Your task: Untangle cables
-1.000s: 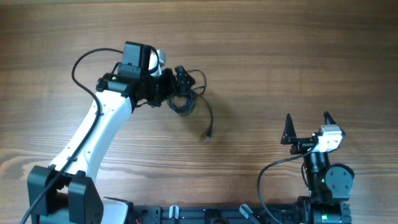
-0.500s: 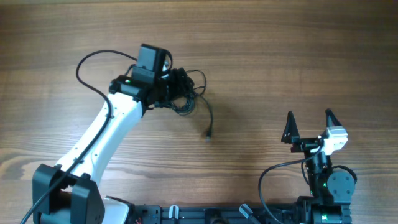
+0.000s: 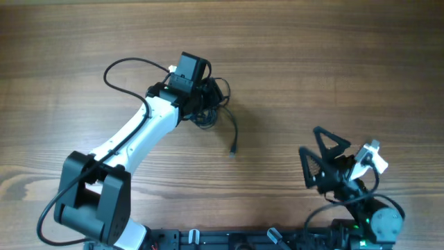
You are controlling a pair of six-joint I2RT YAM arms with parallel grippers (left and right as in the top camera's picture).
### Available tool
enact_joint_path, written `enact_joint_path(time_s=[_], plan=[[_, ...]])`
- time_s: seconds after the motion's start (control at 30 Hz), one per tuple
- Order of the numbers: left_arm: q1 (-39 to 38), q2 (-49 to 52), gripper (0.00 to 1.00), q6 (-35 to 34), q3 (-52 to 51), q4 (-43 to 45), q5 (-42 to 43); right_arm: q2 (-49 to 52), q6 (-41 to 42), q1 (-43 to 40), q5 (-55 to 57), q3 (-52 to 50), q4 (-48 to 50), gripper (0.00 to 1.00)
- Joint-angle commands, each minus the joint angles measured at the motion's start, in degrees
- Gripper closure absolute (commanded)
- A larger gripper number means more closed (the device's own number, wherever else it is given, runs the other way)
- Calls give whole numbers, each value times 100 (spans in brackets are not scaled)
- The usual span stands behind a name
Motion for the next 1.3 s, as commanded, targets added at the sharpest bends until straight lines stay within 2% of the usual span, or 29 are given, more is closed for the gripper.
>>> enact_joint_path(time_s=[0.0, 0.03, 0.07, 0.13, 0.27, 0.33, 0.37, 0.47, 0.57, 0.73, 0.8, 1.0, 1.13, 1.27], plan=[[0, 284, 61, -7, -42, 232, -291, -42, 48, -24, -772, 669, -323, 0], [0, 328, 71, -11, -42, 271, -243, -42, -234, -24, -772, 896, -612, 1], [0, 341, 76, -7, -42, 289, -157, -42, -568, -24, -723, 1156, -1082, 0], [0, 332, 96, -2, -39, 289, -11, -42, -1086, -24, -387, 1646, -2245, 0], [20, 74, 96, 243, 68, 295, 861, 138, -2155, -24, 1056, 2776, -5211, 0], [55, -264, 96, 529, 214, 293, 1637, 358, -2284, -22, 1596, 3257, -6098, 0], [68, -459, 96, 557, 280, 295, 1945, 474, -2371, -22, 1613, 3421, -6245, 0], [81, -1147, 96, 501, 444, 501, 2750, 791, -2409, -22, 1224, 3814, -6271, 0], [83, -1818, 96, 181, 455, 710, 2905, 918, -2177, -22, 787, 3906, -5821, 0], [90, -2793, 96, 168, 455, 603, 2909, 935, -809, -22, 654, 3901, -5705, 0], [87, -3008, 96, 170, 455, 496, 2907, 935, -538, -22, 686, 3901, -5702, 0], [87, -3134, 96, 170, 455, 195, 2909, 942, -254, -22, 203, 3901, -5270, 0], [46, -2983, 96, 166, 455, -52, 2935, 979, -354, -22, 321, 3901, -5418, 13], [-98, -2830, 96, 173, 455, -146, 3257, 1217, -540, -22, 396, 3901, -5821, 15]])
